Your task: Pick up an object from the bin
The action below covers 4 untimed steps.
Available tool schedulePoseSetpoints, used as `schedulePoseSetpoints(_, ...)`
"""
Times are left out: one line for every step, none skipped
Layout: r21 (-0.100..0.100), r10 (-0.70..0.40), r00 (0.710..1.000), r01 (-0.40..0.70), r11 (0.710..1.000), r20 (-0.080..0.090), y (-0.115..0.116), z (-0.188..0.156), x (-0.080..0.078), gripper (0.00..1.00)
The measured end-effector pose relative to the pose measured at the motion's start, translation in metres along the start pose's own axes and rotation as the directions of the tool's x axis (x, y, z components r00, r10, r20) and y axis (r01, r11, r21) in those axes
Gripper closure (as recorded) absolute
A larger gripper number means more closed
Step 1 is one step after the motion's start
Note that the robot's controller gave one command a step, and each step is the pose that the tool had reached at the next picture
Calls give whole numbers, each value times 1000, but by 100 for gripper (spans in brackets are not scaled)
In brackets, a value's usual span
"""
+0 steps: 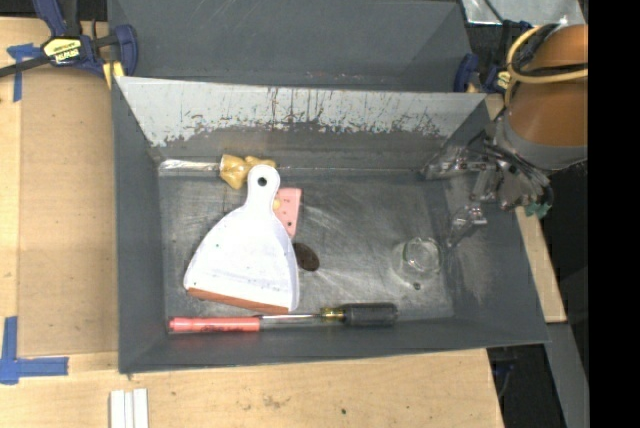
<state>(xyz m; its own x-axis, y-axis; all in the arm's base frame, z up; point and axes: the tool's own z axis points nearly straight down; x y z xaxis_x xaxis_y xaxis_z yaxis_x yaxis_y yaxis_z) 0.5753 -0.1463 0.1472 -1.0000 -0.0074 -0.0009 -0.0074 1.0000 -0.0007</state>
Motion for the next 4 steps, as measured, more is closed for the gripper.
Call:
schedulePoseSetpoints(-2, -128, 992, 128, 992, -2, 10, -65, 13, 0)
schedulePoseSetpoints(8, -250, 968, 250, 968, 17, 27, 61, 26, 100)
schedulePoseSetpoints(11, -254, 966, 254, 967, 38, 31, 64, 23, 0)
schedulePoseSetpoints(6, -256, 967, 256, 967, 6, 27, 65, 30, 100)
